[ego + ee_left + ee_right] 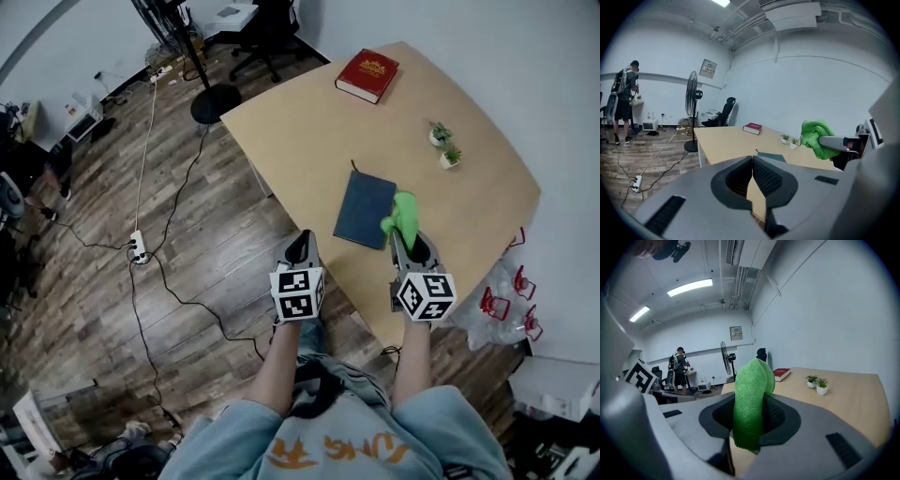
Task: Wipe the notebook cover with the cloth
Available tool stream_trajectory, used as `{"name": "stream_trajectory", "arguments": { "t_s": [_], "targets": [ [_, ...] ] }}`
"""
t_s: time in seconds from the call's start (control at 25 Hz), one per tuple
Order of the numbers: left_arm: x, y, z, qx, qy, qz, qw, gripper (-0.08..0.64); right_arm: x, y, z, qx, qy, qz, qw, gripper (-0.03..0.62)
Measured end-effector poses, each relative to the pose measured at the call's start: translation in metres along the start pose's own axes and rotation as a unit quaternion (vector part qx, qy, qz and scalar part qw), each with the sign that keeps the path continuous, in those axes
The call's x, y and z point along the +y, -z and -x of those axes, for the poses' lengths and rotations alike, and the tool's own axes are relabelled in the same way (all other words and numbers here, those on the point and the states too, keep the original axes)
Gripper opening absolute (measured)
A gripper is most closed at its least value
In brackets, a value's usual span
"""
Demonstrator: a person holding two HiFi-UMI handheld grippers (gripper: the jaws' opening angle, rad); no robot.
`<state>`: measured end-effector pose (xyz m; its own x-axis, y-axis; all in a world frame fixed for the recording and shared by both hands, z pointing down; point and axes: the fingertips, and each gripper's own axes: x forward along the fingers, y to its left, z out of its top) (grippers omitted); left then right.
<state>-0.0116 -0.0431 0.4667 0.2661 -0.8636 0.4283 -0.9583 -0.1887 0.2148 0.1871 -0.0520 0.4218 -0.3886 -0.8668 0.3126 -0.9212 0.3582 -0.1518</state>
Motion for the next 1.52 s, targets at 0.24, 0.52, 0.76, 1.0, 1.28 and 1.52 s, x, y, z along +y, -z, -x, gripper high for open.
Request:
{"name": "stream_trajectory", "arguments": {
  "t_s": [0.24,0.52,0.76,1.0,1.28,1.52],
  "targets": [
    [0.03,-0.012,-0.046,0.01,0.013,-0.001,0.9999,0.021,-0.001,-0.007,-0.05,0.02,0.018,0.013,1.0,0.107],
    [0.032,-0.006,-0.073,0.02,0.032,0.016,0.9992,0.021,-0.006,-0.009,-0.071,0.045,0.023,0.038,0.998,0.107],
    [0.038,-0.01,-0.087,0.024,0.034,0.028,0.9987,0.021,-0.009,-0.015,-0.101,0.059,0.01,0.062,0.996,0.107],
    [0.059,-0.017,-0.112,0.02,0.017,0.043,0.9987,0.021,-0.007,-0.019,-0.144,0.076,-0.018,0.092,0.993,0.109],
    [0.064,-0.009,-0.14,0.034,0.01,0.053,0.998,0.021,-0.021,-0.004,-0.185,0.108,-0.033,0.109,0.988,0.109],
    [0.068,-0.007,-0.16,0.048,0.005,0.049,0.9977,0.021,-0.031,0.019,-0.22,0.143,-0.046,0.135,0.979,0.109]
  ]
}}
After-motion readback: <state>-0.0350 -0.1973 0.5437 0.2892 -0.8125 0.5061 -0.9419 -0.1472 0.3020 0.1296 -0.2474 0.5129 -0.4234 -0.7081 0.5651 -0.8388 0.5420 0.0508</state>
